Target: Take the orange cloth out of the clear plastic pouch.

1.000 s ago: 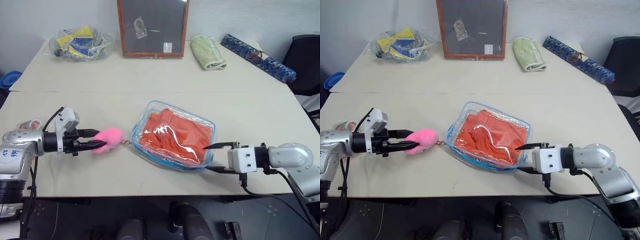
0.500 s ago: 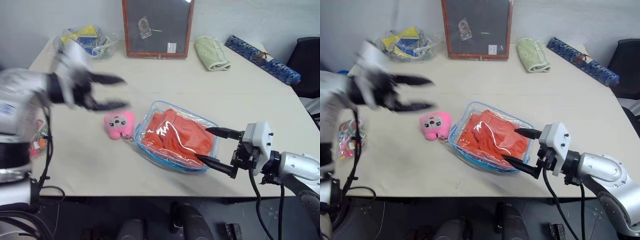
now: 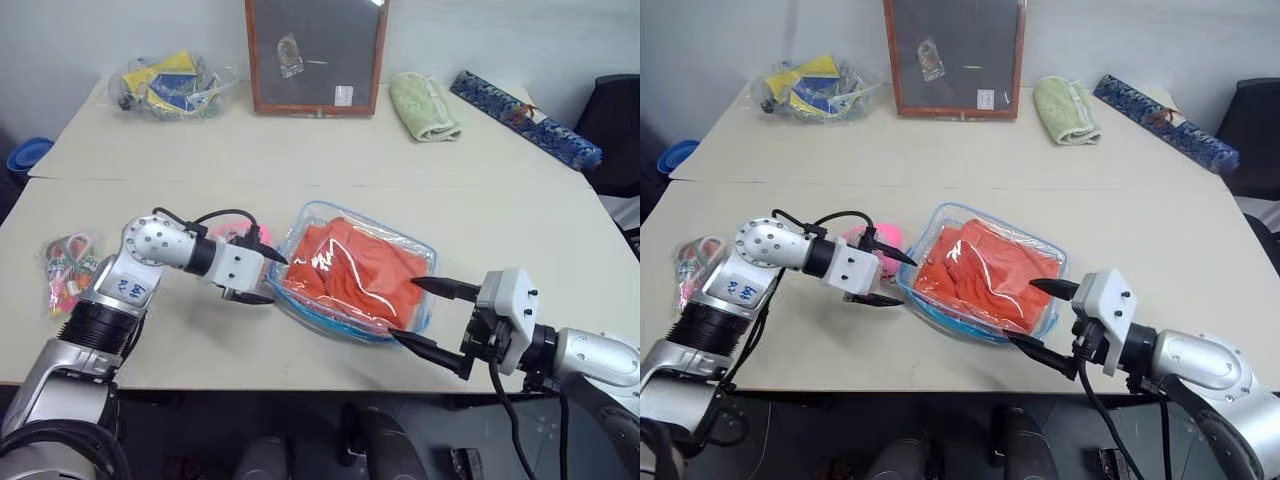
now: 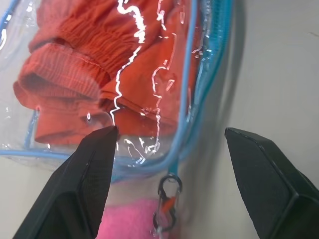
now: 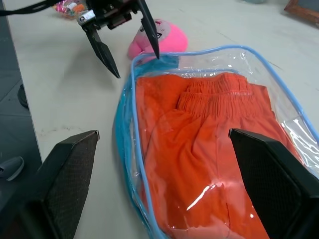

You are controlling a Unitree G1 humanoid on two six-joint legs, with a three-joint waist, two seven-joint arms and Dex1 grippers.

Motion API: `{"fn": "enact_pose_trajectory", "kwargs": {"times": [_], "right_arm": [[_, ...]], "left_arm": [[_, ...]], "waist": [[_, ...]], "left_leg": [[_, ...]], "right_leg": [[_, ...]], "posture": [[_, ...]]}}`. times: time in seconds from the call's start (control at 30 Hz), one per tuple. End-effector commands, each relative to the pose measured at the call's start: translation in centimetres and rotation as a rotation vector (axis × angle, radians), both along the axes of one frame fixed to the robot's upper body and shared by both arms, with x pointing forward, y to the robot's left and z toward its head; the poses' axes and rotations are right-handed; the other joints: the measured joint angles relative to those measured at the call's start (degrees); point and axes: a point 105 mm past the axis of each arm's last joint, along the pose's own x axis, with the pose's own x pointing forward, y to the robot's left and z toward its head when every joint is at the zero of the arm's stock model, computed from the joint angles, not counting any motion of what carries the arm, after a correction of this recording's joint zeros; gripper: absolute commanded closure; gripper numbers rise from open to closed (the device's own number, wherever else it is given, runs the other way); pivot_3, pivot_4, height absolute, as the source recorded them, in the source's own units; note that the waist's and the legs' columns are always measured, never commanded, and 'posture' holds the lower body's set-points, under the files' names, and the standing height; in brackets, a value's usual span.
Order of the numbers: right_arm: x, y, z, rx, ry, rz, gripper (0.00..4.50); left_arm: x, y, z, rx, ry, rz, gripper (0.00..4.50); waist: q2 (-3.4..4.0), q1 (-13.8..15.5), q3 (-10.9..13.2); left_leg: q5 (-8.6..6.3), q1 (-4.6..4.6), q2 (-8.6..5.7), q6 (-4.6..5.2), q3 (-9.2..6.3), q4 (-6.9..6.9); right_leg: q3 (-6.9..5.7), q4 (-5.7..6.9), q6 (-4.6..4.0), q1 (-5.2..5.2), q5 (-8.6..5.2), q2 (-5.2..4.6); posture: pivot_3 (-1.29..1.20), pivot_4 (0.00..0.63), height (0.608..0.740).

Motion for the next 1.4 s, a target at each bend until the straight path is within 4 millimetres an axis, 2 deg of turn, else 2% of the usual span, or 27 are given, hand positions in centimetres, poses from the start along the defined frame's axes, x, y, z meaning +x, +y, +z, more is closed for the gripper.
{"fn": "enact_pose_trajectory", "kwargs": {"times": [0.03, 0.07, 0.2, 0.4, 0.47, 0.53, 0.6, 0.7, 0.73, 0.77, 0.87, 1.0, 1.1, 1.23, 1.33, 1.4], "right_arm": [[-0.5, 0.2, 0.6, 0.004, -0.047, -0.004, 0.13], [-0.5, 0.2, 0.6, 0.004, -0.046, -0.005, 0.13], [-0.7, 0.2, 0.0, -0.001, -0.033, -0.006, 0.13], [-0.6, -0.2, -0.8, -0.018, -0.024, -0.015, 0.13], [-0.5, -0.4, -1.0, -0.02, -0.024, -0.019, 0.13], [-0.4, -0.5, -1.1, -0.016, -0.029, -0.027, 0.13], [-0.3, -0.5, -1.0, -0.004, -0.036, -0.035, 0.13], [-0.2, -0.5, -1.0, 0.009, -0.043, -0.042, 0.13], [-0.1, -0.4, -0.9, 0.011, -0.052, -0.044, 0.53], [0.0, -0.5, -0.9, 0.013, -0.054, -0.053, 0.72], [0.7, -0.7, -1.5, -0.014, -0.062, -0.109, 1.76], [2.8, -0.5, -2.9, -0.096, -0.087, -0.183, 3.1], [4.4, 0.2, -4.0, -0.198, -0.131, -0.194, 3.1], [6.3, 0.4, -4.5, -0.261, -0.17, -0.23, 3.1], [7.0, 0.2, -5.0, -0.345, -0.201, -0.213, 2.49], [7.4, 0.1, -5.2, -0.398, -0.232, -0.215, 1.82]], "left_arm": [[-0.1, 0.0, 0.2, -0.033, -0.016, -0.006, 1.26], [-0.1, 0.0, 0.2, -0.04, -0.014, -0.004, 1.41], [-0.1, -0.1, 0.2, -0.065, 0.005, 0.003, 2.51], [-0.6, -0.4, 0.2, -0.121, 0.088, 0.012, 4.39], [-1.4, -0.4, 0.2, -0.167, 0.25, 0.058, 4.45], [-2.2, -1.1, 1.1, -0.292, 0.41, 0.094, 4.45], [-1.9, -1.9, 2.2, -0.421, 0.533, 0.177, 4.45], [-1.1, -3.2, 2.3, -0.513, 0.606, 0.31, 4.45], [-0.9, -3.6, 2.3, -0.539, 0.625, 0.349, 4.5], [-1.0, -4.0, 2.3, -0.561, 0.647, 0.366, 4.5], [-2.1, -5.0, 2.2, -0.565, 0.657, 0.344, 4.5], [-2.8, -6.0, 1.7, -0.564, 0.66, 0.332, 4.5], [-2.8, -6.4, 1.5, -0.563, 0.656, 0.323, 4.5], [-2.7, -6.6, 1.2, -0.552, 0.644, 0.314, 4.5], [-2.7, -6.7, 1.2, -0.551, 0.64, 0.303, 4.5], [-2.7, -6.8, 1.2, -0.551, 0.638, 0.297, 4.5]], "waist": [[0.0, -0.04, 0.0], [0.0, -0.1, 0.0], [0.0, -0.13, 0.0], [0.0, -0.12, 0.0], [0.0, -0.13, 0.0], [0.0, -0.22, 0.0], [0.0, -0.19, 0.0], [0.0, -0.01, 0.0], [0.0, -0.01, 0.0], [0.0, -0.04, 0.0], [0.0, -0.21, 0.0], [0.0, -0.44, 0.0], [0.01, -0.38, 0.0], [0.01, -0.29, -0.01], [0.01, -0.18, -0.01], [0.01, -0.19, -0.01]], "left_leg": [[-0.01, -0.01, 0.0, 0.02, -0.01, 0.0], [-0.03, -0.01, -0.02, 0.05, 0.01, 0.0], [-0.04, 0.0, -0.03, 0.08, 0.01, 0.0], [-0.04, 0.0, -0.04, 0.09, 0.02, 0.0], [-0.04, 0.0, -0.04, 0.08, 0.02, 0.0], [-0.04, 0.0, -0.03, 0.08, 0.01, 0.0], [-0.04, -0.01, -0.02, 0.09, 0.0, 0.01], [-0.04, -0.01, -0.05, 0.09, -0.06, 0.07], [-0.04, 0.0, -0.07, 0.09, -0.07, 0.07], [-0.04, -0.01, -0.09, 0.09, -0.07, 0.07], [-0.03, -0.01, -0.08, 0.09, -0.07, 0.06], [-0.02, 0.01, -0.05, 0.0, 0.04, 0.02], [0.02, 0.04, -0.09, -0.06, 0.05, 0.05], [0.05, 0.03, -0.1, -0.09, 0.04, 0.05], [0.05, 0.06, -0.09, -0.09, -0.02, 0.12], [0.05, 0.05, -0.08, -0.09, -0.05, 0.15]], "right_leg": [[-0.01, -0.02, 0.02, 0.0, 0.01, -0.01], [0.0, -0.03, 0.03, 0.01, 0.02, -0.02], [0.02, -0.09, 0.07, 0.05, 0.04, -0.02], [0.04, -0.09, 0.07, 0.05, 0.04, -0.03], [0.04, -0.06, 0.07, 0.06, 0.04, -0.02], [0.03, -0.04, 0.07, 0.06, 0.04, -0.01], [0.04, -0.04, 0.07, 0.06, 0.04, -0.01], [0.06, -0.1, 0.08, 0.15, 0.04, -0.04], [0.07, -0.09, 0.08, 0.19, 0.04, -0.06], [0.08, -0.1, 0.09, 0.19, 0.04, -0.08], [0.1, -0.02, 0.1, 0.15, 0.05, -0.06], [0.19, -0.05, 0.04, 0.16, 0.01, -0.04], [0.23, -0.01, 0.01, 0.15, 0.0, -0.06], [0.21, 0.01, -0.01, 0.07, -0.02, -0.06], [0.12, -0.02, -0.01, 0.04, -0.01, -0.07], [0.09, -0.03, -0.01, 0.03, -0.01, -0.08]], "posture": [[0.0, 0.15, 0.74], [0.0, 0.15, 0.74], [0.0, 0.15, 0.74], [0.0, 0.15, 0.74], [0.0, 0.15, 0.74], [0.0, 0.15, 0.74], [0.0, 0.15, 0.74], [0.0, 0.15, 0.74], [0.0, 0.15, 0.74], [0.0, 0.15, 0.74], [0.0, 0.15, 0.74], [0.0, 0.15, 0.74], [0.0, 0.15, 0.74], [0.0, 0.15, 0.74], [0.0, 0.15, 0.74], [0.0, 0.15, 0.74]]}}
